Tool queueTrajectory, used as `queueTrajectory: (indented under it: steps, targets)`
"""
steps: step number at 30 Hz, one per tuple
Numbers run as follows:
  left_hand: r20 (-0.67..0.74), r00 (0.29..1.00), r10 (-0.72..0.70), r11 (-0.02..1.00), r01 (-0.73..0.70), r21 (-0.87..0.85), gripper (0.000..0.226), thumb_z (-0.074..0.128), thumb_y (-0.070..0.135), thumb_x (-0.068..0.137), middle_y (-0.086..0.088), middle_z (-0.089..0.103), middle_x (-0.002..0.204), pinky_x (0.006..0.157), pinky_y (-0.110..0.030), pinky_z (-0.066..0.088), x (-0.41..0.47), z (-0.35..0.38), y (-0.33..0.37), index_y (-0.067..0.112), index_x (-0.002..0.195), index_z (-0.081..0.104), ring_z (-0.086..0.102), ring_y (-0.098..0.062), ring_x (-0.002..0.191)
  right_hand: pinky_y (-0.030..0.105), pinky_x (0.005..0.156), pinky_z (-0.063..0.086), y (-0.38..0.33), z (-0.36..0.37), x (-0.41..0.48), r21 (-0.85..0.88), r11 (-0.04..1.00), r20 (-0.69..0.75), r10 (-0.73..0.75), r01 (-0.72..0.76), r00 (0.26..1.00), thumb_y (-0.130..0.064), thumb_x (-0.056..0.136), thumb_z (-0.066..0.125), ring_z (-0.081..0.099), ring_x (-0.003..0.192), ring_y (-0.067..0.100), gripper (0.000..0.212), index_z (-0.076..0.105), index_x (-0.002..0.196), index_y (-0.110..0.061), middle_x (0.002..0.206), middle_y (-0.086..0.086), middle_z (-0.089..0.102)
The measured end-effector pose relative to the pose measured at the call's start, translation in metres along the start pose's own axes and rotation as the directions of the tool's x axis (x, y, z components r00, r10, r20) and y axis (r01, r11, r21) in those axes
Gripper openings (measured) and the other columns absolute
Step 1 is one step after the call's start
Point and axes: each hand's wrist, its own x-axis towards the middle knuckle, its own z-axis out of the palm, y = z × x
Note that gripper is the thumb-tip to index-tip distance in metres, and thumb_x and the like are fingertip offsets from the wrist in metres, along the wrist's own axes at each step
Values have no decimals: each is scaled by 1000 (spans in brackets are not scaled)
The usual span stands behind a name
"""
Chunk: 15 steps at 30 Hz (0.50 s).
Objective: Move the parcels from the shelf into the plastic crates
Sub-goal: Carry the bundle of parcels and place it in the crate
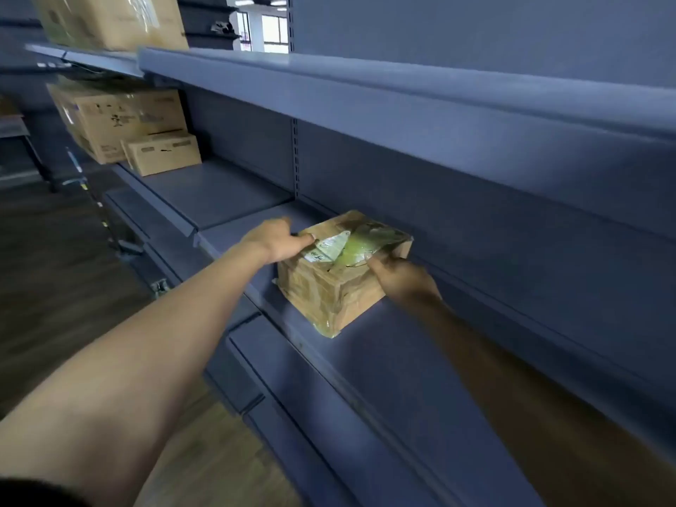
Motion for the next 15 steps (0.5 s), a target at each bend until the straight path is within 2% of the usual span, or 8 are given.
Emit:
queueTrajectory:
  steps: [2,4,7,10,13,15]
  targets:
    - [29,1000,5,1000,-5,-6,76,47,58,90,-6,38,151,108,-34,35,6,1,1,10,148,32,40,-26,136,33,85,36,-4,2,1,18,1000,3,23,-23,1000,-57,95,30,51,117,32,52,57,122,-22,127,11,58]
    - [63,998,4,1000,-3,-15,72,48,57,90,-6,45,146,104,-33,37,11,2,2,10,144,39,45,-25,130,35,92,39,-8,5,3,94,994,-5,59,-59,998,-59,93,35,51,119,32,55,58,124,-20,129,10,58]
    - [102,995,21,999,-18,-34,51,53,56,87,-5,62,117,87,-30,43,20,5,1,12,113,60,55,-21,99,36,95,43,-10,11,6,184,978,-12,101,-97,995,-60,88,44,54,115,30,57,59,122,-18,124,9,61]
    - [78,996,34,992,-24,-127,38,62,53,84,-2,63,94,76,-28,42,24,7,-4,15,88,61,57,-19,86,36,94,46,-12,16,11,276,957,-26,100,-89,995,-60,83,48,57,110,26,55,59,120,-20,119,2,64]
    - [17,999,30,969,-25,-245,38,67,49,81,-2,68,93,80,-29,48,22,8,-11,14,95,67,62,-19,87,36,94,47,-19,22,18,341,939,-57,70,-47,996,-53,85,51,58,109,24,49,56,120,-19,118,1,64]
    - [-46,999,7,947,-21,-320,37,69,49,80,1,68,86,75,-29,48,18,6,-20,14,93,68,63,-19,86,34,92,46,-31,25,22,388,921,-93,43,-4,995,-46,87,52,58,110,24,45,52,123,-18,118,1,64]
